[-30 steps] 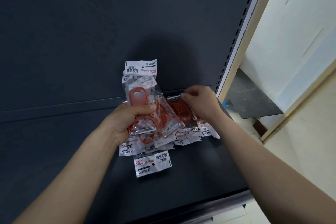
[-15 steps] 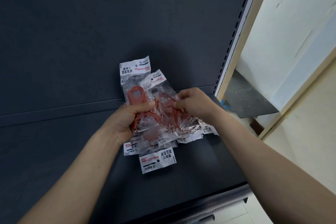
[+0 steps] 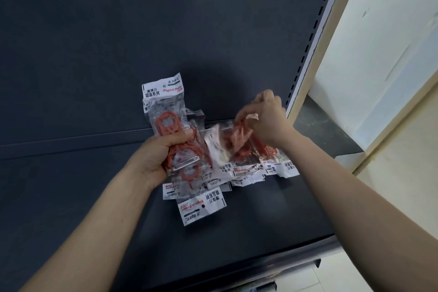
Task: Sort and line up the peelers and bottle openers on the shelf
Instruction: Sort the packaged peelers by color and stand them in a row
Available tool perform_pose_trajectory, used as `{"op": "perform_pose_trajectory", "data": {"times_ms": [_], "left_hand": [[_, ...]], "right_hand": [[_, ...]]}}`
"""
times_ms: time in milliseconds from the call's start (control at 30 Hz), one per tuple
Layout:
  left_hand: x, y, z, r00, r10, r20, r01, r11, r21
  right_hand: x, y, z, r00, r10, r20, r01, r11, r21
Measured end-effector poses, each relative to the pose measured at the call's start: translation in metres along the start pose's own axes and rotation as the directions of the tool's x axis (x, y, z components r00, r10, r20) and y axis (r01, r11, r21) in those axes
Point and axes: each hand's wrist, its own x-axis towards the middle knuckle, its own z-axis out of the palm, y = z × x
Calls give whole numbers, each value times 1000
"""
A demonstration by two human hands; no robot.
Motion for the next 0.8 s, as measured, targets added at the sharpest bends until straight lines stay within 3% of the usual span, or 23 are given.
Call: {"op": "perform_pose_trajectory", "data": {"times_ms": [167,333,500,633,700,800], "left_hand": [[-5,-2,0,1000,-3,-28,4,1000,18],[-7,-4,0,999,16,-46,-16,1000,6],[-9,-4,1,997,36,-73,-35,999,5],[-8,-4,1,995,44,-91,-43,999,8],[-7,-5,2,995,40,-94,-40,999,10],[-6,-6,5,995,31,-98,-31,999,9]], "right_hand": [[-7,0,10,968,-215,125,225,972,-68],[-8,3,22,932,-250,263,301,937,-177],[-11,8,38,922,-203,331,258,957,-132],[-9,19,39,985,-114,128,122,991,-60],[-9,24,39,984,-40,173,57,994,-90],[-14,24,40,968,29,249,-31,1000,5]]}}
